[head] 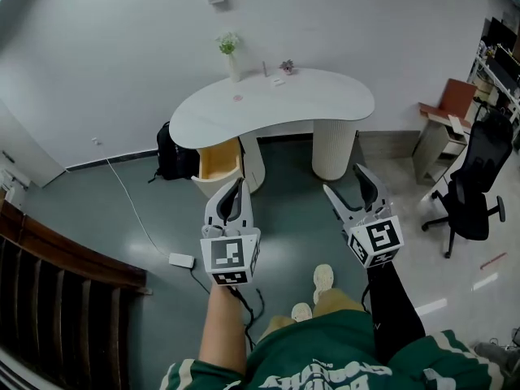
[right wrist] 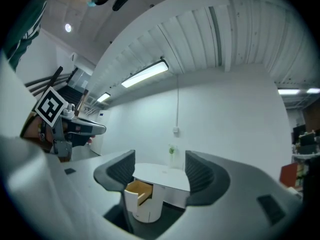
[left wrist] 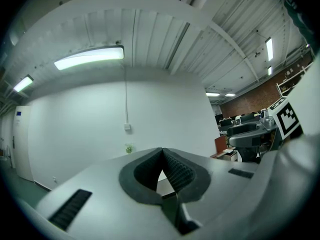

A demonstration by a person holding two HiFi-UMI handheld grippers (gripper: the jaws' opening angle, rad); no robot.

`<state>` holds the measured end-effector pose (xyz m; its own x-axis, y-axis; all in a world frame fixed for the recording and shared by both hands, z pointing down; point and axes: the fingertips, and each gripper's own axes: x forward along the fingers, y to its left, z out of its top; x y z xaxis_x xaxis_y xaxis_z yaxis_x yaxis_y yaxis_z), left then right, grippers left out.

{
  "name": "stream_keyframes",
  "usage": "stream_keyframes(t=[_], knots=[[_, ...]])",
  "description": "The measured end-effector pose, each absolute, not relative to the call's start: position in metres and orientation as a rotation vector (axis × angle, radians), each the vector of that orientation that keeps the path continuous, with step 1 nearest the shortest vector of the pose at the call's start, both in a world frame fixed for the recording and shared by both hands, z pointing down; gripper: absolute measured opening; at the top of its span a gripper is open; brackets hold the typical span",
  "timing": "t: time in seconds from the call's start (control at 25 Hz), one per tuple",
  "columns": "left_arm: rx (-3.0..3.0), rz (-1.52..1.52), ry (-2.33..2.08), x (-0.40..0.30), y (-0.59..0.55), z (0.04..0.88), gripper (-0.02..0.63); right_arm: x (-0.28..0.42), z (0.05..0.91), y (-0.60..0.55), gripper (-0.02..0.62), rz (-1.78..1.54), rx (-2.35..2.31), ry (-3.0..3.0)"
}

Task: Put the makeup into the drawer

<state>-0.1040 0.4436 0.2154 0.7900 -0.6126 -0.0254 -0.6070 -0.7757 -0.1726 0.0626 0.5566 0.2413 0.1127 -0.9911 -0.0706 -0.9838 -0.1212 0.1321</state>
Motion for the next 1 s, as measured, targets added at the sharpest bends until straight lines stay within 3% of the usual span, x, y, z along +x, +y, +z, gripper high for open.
stream_keyframes(t=[0.16, 0.48, 1.0], knots=[[-2.805, -0.060, 0.981, -0.102, 0.428, 0.217, 0.000, 0.070, 0.238, 0.540, 0.346, -0.227, 2.316, -2.051], [-2.815, -0.075, 0.974, -0.066, 0.387, 0.221, 0.000, 0.096, 0.241, 0.492, 0.342, -0.239, 2.264, -2.108], [-2.792, -0.082, 1.020, 0.043, 0.267, 0.220, 0.000, 0.215, 0.243, 0.364, 0.336, -0.228, 2.246, -2.151]])
